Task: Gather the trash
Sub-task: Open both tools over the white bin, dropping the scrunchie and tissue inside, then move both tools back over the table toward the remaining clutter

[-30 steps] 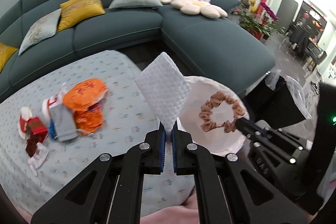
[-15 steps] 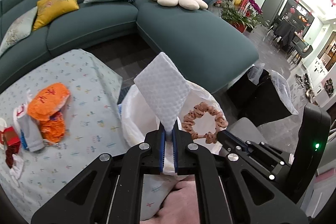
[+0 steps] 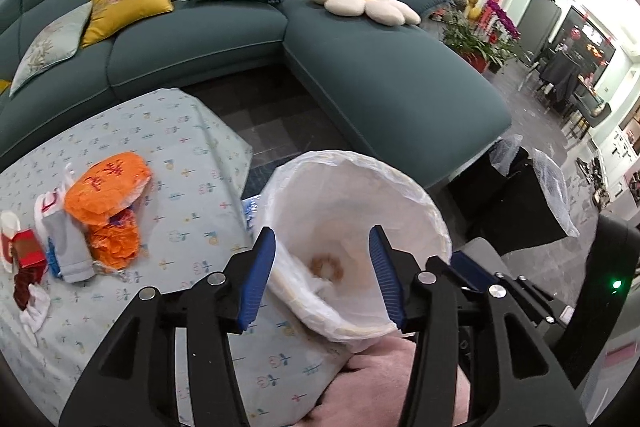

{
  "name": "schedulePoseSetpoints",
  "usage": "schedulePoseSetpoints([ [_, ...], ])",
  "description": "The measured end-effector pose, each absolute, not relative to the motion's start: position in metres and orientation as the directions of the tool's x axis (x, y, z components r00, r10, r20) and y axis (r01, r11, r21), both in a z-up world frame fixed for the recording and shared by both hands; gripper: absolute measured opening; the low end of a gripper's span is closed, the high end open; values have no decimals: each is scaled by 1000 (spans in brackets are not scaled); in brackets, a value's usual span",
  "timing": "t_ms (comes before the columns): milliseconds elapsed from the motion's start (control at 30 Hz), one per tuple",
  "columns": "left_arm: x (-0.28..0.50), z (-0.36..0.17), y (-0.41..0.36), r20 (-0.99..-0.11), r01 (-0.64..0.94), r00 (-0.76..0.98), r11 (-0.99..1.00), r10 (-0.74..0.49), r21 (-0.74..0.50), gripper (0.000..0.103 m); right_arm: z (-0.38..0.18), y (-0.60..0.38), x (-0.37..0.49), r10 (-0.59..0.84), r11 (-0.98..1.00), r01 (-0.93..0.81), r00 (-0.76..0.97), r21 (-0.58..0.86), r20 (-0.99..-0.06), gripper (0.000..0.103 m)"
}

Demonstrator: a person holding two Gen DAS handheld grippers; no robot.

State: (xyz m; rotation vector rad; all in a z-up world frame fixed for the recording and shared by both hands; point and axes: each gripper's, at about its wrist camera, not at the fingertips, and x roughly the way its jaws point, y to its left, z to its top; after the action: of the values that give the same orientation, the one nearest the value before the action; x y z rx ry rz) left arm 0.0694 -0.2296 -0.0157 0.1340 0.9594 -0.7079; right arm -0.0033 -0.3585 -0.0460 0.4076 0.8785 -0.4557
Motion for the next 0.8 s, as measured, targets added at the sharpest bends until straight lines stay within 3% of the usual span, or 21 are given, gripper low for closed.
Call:
schedulePoseSetpoints([
  [333, 76, -16, -169, -791, 515, 432, 838, -434, -178, 47, -26, -317, 8, -222, 871, 480, 575, 104, -787, 51],
  [433, 79, -15, -147, -787, 479, 461, 861, -411, -170, 54, -21, -301, 13, -217, 888, 452, 583, 90, -783, 55],
  [567, 82, -13, -118, -784, 437, 495, 887, -374, -147, 55, -14, -277, 21, -203, 907, 413, 599, 81, -774, 59],
  [667, 85, -14, -94, -786, 391, 514, 909, -343, -140, 64, -11, -259, 28, -191, 920, 385, 606, 74, -772, 63],
  [800, 89, -17, -63, -788, 343, 535, 931, -304, -127, 65, -7, -235, 36, -189, 933, 357, 616, 57, -765, 69],
])
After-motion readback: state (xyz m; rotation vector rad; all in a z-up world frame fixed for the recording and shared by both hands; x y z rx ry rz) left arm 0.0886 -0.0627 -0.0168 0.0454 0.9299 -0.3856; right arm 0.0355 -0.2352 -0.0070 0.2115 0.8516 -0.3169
